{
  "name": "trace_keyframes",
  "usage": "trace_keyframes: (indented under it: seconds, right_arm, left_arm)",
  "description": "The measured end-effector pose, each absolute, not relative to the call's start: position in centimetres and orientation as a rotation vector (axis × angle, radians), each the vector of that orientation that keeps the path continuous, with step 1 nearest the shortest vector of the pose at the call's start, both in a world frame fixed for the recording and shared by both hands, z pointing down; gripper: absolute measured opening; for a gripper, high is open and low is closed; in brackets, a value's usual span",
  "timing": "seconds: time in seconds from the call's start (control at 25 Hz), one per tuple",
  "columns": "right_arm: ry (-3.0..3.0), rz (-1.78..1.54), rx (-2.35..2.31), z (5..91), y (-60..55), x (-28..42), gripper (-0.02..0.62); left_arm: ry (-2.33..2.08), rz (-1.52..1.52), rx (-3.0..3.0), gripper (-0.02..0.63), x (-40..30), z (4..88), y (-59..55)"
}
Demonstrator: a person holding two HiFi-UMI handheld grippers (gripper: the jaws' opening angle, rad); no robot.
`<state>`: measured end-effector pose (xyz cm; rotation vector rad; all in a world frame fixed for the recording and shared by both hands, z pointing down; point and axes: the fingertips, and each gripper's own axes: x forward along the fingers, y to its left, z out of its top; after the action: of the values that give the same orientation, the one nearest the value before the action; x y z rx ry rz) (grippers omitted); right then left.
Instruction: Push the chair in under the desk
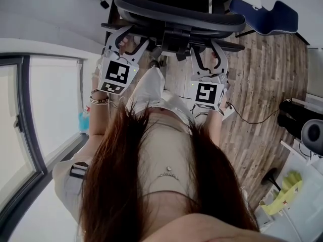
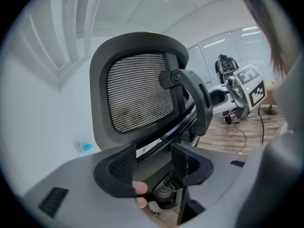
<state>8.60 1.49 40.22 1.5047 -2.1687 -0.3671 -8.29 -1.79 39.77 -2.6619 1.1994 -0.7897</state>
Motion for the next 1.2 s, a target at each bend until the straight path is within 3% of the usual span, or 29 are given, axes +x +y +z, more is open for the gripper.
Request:
trace_keyframes:
  seconds: [1.2]
  right_arm:
    - [-2.182, -0.341, 1.491, 40.2, -4.4, 8.6, 0.228]
  left_arm:
    - [1.209, -0.817, -2.669, 0.218, -8.0, 39.9, -7.4]
